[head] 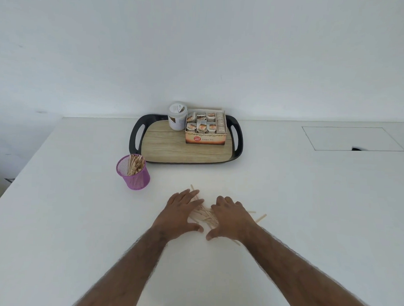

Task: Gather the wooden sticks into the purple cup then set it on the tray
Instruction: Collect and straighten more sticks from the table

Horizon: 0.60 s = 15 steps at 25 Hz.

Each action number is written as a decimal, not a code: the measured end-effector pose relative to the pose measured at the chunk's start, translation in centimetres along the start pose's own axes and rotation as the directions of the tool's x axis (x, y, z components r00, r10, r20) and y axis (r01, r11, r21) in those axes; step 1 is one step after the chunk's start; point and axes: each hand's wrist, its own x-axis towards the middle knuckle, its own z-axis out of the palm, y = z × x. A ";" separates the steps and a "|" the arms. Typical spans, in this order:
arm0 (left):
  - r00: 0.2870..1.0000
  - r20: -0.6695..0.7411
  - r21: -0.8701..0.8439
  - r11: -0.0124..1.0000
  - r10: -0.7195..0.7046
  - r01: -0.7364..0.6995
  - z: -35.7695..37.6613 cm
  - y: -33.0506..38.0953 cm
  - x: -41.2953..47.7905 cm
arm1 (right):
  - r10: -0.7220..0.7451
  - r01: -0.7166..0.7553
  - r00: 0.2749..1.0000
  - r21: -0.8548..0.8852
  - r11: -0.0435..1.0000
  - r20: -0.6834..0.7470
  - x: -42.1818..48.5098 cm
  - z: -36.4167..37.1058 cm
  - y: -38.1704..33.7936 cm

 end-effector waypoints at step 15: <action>0.992 -0.124 0.054 0.998 -0.005 0.012 -0.3 3.0 0.8 | -0.037 0.032 0.991 -0.040 0.999 -0.128 1.1 0.9 -0.4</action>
